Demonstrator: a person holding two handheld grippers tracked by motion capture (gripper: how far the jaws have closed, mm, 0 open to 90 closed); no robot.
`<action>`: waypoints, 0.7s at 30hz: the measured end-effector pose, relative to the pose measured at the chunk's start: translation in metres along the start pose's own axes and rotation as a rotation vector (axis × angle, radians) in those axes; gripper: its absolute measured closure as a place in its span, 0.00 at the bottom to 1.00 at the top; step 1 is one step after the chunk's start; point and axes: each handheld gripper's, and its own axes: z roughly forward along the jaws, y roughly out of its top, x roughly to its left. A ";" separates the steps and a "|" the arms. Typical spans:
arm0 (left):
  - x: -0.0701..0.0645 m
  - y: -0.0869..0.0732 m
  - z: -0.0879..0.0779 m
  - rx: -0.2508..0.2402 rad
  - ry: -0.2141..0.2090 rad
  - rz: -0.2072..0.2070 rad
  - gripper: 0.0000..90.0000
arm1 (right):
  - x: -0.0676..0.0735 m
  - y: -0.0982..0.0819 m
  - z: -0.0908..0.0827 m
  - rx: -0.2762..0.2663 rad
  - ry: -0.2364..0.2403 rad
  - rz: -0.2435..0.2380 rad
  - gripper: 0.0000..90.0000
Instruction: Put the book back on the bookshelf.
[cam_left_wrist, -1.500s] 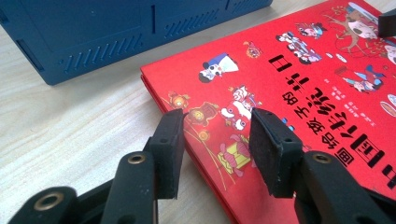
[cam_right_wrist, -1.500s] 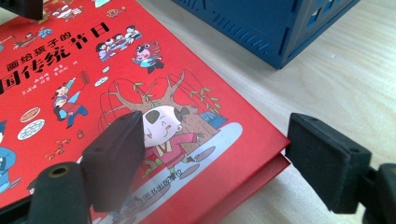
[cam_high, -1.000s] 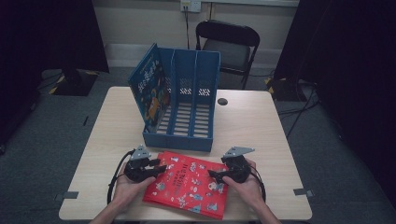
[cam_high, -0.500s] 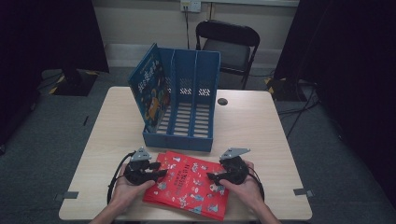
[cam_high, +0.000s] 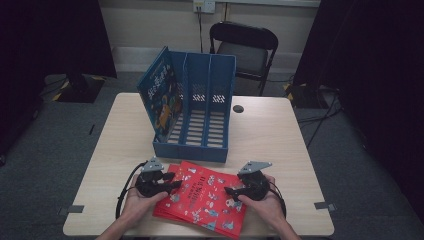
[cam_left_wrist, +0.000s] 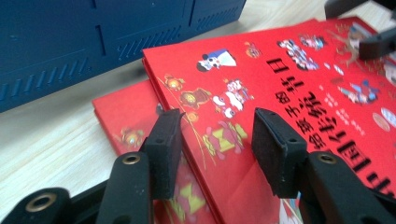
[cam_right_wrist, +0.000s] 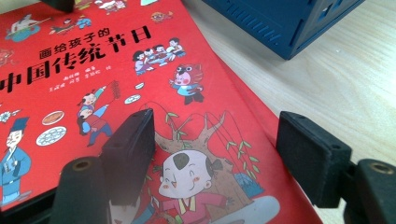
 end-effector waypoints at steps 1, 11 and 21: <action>0.000 0.002 0.001 0.006 0.000 -0.008 0.59 | 0.000 -0.001 -0.001 -0.003 0.001 -0.003 0.33; -0.010 0.011 0.012 0.019 0.012 0.040 0.60 | 0.007 0.008 0.009 -0.009 0.025 -0.024 0.34; -0.018 0.002 -0.001 0.064 -0.019 0.053 0.52 | 0.005 0.008 0.007 0.012 0.034 -0.024 0.35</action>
